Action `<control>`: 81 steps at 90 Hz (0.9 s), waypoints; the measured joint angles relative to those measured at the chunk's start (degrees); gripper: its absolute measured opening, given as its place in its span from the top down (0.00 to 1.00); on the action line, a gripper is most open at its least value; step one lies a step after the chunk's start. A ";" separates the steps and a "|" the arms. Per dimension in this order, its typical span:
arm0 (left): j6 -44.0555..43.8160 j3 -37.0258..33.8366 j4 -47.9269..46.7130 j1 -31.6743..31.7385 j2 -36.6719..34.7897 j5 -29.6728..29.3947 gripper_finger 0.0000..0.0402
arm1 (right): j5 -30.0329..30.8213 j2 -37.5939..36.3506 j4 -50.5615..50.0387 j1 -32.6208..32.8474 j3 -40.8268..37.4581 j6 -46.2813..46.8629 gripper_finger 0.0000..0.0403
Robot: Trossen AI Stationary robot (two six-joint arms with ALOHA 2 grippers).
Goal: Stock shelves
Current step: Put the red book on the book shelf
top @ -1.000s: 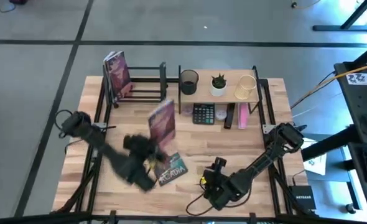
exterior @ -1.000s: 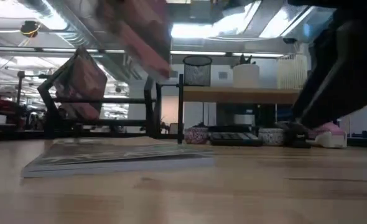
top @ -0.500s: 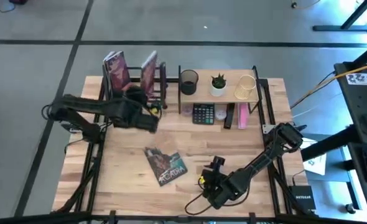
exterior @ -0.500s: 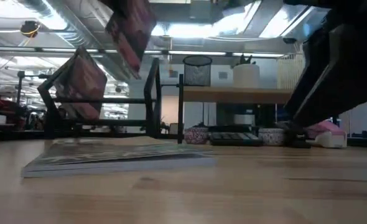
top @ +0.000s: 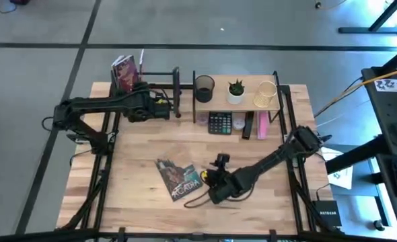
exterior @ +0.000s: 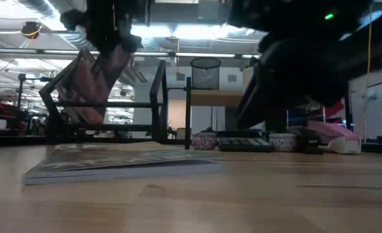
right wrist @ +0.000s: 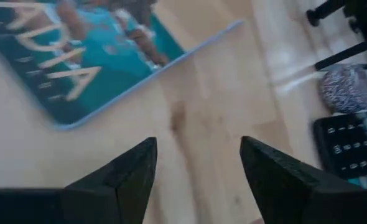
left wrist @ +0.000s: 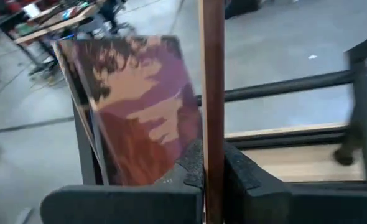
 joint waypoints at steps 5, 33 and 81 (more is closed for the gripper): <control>0.05 -1.78 2.77 0.65 0.00 0.96 1.00 | 0.00 0.00 0.32 -0.83 0.00 -1.88 0.46; 8.63 -9.57 17.99 4.93 -0.04 3.41 1.00 | -2.23 0.04 4.65 -2.37 0.02 -7.77 0.46; 7.51 -9.79 17.25 10.80 -3.08 4.80 0.92 | -5.66 0.04 7.05 -2.35 0.02 -8.23 0.46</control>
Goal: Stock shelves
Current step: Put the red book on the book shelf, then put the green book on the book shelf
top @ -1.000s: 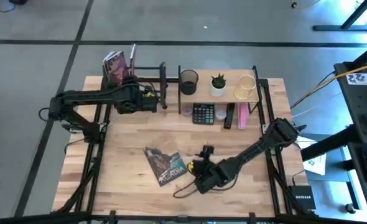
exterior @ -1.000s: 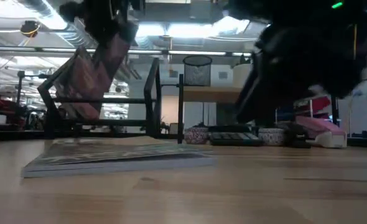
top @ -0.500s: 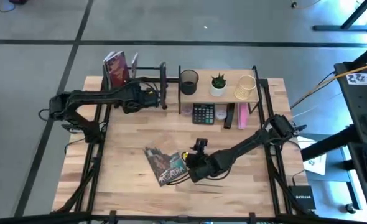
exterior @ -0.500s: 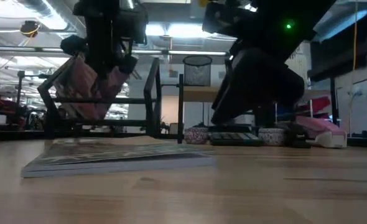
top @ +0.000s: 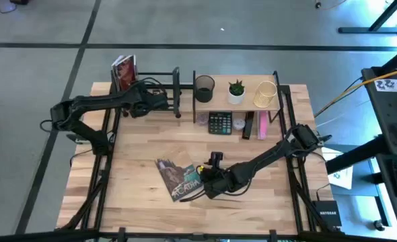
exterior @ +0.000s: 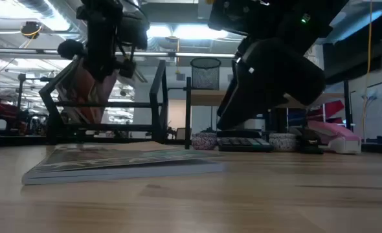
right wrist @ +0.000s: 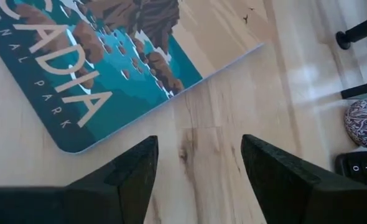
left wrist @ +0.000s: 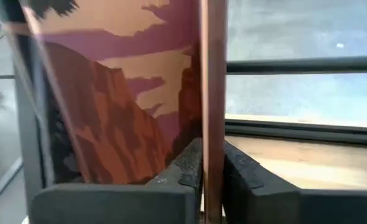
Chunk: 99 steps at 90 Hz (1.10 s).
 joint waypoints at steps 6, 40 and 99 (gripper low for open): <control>1.30 0.02 -0.16 0.43 -1.70 0.44 0.87 | -0.47 0.00 0.01 0.02 0.00 -0.04 0.46; 0.70 0.02 -9.33 1.06 -9.39 -2.06 0.69 | -2.42 0.02 -0.02 0.02 0.00 -0.17 0.46; 0.08 4.08 -2.60 -36.29 -11.56 21.41 0.68 | -14.80 0.05 25.15 -0.18 -4.60 -12.29 0.46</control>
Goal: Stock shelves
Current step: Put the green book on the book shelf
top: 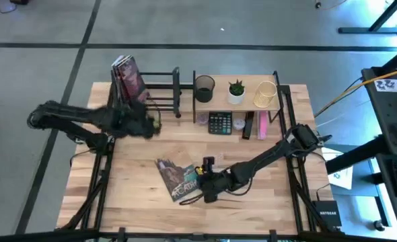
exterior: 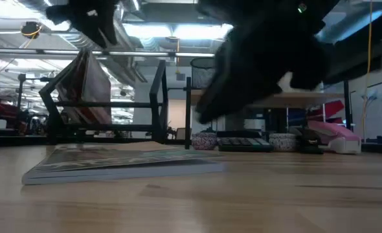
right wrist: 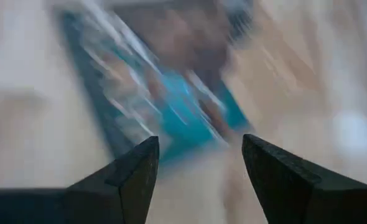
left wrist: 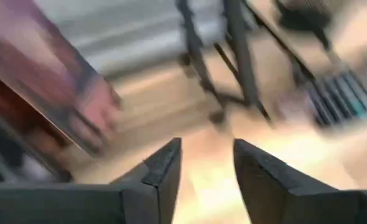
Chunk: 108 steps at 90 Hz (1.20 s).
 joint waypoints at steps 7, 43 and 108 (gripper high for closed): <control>-8.18 -1.63 -0.05 -5.94 2.77 2.96 0.68 | -8.81 0.88 11.46 -1.11 -1.96 -0.26 0.46; -43.78 -4.89 14.18 -26.68 24.23 7.52 0.68 | -4.86 4.63 5.05 -0.76 -3.03 11.90 0.46; -63.57 -4.66 33.03 -33.80 44.12 -8.35 0.68 | 4.61 -4.52 -14.12 -2.54 -4.54 22.61 0.46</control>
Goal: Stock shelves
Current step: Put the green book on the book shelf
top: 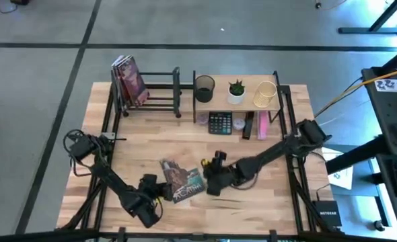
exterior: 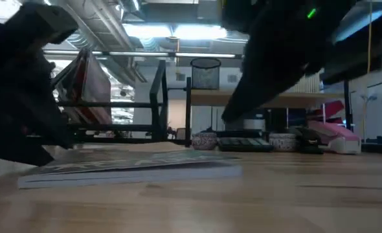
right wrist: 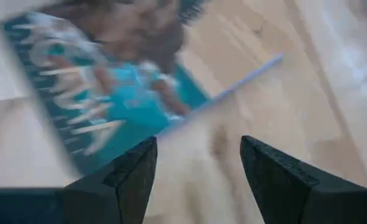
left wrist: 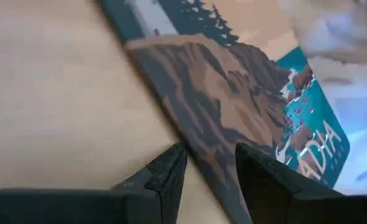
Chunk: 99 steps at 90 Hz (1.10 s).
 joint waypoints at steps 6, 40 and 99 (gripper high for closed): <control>0.15 0.06 -0.03 0.64 0.90 1.14 0.68 | -2.42 1.09 1.90 -1.39 -1.56 0.87 0.46; 0.45 -0.03 0.58 3.61 1.80 -0.47 0.68 | -5.58 5.32 10.76 -2.19 -3.65 1.89 0.46; 6.43 -0.10 7.29 6.69 1.87 -4.12 0.68 | -9.83 7.70 20.86 -2.20 -3.66 -0.02 0.46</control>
